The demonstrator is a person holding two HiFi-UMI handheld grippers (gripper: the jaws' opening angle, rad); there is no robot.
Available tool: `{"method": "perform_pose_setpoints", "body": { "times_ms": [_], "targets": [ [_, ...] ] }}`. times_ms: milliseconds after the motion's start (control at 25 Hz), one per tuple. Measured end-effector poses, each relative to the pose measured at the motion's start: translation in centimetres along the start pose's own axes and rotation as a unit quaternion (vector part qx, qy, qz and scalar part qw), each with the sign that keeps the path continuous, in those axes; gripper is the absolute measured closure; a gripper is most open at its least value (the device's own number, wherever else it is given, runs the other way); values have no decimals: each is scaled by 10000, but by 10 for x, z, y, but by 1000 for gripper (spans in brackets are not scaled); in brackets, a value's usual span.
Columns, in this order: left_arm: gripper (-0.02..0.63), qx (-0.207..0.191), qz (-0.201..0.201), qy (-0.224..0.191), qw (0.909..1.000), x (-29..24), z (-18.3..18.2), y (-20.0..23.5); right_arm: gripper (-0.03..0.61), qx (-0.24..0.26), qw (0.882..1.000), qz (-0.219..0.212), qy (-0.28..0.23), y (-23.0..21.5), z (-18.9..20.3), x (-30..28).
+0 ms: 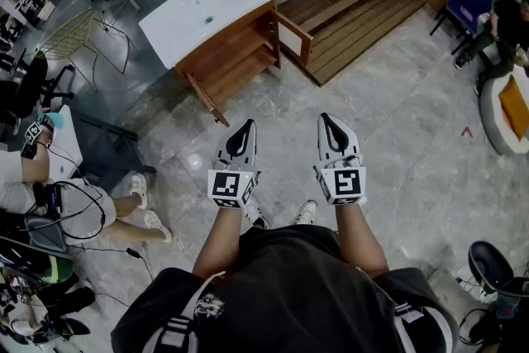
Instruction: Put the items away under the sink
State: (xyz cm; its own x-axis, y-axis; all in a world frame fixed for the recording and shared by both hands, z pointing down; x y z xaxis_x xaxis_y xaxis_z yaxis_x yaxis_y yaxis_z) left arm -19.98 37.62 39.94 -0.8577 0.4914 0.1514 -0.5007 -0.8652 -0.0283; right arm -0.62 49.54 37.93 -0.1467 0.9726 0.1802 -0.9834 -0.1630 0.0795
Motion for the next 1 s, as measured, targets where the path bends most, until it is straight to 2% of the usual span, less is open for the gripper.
{"method": "perform_pose_setpoints", "body": {
  "times_ms": [240, 440, 520, 840, 1000],
  "targets": [
    [607, -56, -3, 42, 10000, 7, -1, 9, 555, 41, 10000, 40, -76, 9, -3, -4],
    [607, 220, -134, -45, 9997, 9, -4, 21, 555, 7, 10000, 37, -72, 14, -1, -5],
    [607, 218, -175, -43, 9996, 8, -4, 24, 555, -24, 10000, 62, -72, 10, -1, -4],
    [607, -62, -237, -46, 9997, -3, -11, 12, 554, -222, 9995, -112, -205, -12, 2, 3],
    [607, -633, -306, 46, 9975, -9, -18, -1, 554, -248, 9991, -247, -241, -26, 2, 8]
  ]
}}
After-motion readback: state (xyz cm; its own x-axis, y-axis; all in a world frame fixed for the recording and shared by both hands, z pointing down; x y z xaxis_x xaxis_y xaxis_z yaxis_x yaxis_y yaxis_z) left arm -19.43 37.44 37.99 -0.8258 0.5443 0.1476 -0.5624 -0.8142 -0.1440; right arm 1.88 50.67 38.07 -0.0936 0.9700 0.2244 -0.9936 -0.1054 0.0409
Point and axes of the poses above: the fingertips, and each gripper's own axes: x backward along the fingers, y to its left, z out of its underside, the point moved 7 cm from there along x, backward along the fingers, and after that the axes turned 10 degrees about -y, right-handed, at the moved point
